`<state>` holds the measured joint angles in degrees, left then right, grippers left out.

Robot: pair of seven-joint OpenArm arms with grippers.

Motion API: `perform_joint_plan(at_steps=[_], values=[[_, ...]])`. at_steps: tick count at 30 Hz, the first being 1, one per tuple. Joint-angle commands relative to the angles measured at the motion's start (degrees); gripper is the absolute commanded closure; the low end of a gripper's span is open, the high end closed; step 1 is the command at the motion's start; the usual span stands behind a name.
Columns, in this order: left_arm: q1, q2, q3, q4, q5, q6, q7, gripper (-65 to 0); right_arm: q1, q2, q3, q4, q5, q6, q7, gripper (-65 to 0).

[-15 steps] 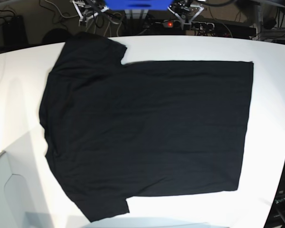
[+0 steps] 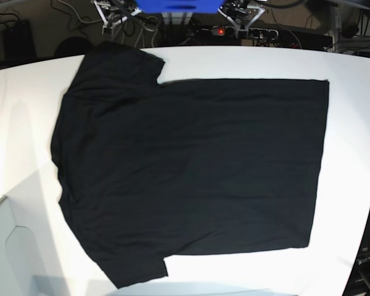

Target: Fold the T-shirt properly

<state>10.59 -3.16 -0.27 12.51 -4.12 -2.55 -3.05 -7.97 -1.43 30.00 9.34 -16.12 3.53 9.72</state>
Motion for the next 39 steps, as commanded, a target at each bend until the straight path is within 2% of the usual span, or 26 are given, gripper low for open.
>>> perform_joint_plan(at_steps=[1,33,36,39], values=[[0.36,-0.05,0.05,0.19,0.21,0.3,-0.34,-3.0,-0.25,0.07,0.02,0.11,-0.01,-0.85,0.53,-1.1],[0.36,-0.05,0.05,0.19,0.12,0.3,-0.34,-3.0,-0.43,0.07,0.02,0.19,-0.01,-0.85,0.61,-1.1],[1.15,-0.31,-0.21,0.81,-0.32,0.3,-0.51,-3.0,-0.87,0.07,0.11,0.19,-0.01,-0.94,4.13,-1.1],[2.99,-0.49,-0.3,2.39,-0.32,0.48,-4.03,-3.0,-2.89,0.07,0.2,0.19,-0.01,-1.02,8.7,-1.1]])
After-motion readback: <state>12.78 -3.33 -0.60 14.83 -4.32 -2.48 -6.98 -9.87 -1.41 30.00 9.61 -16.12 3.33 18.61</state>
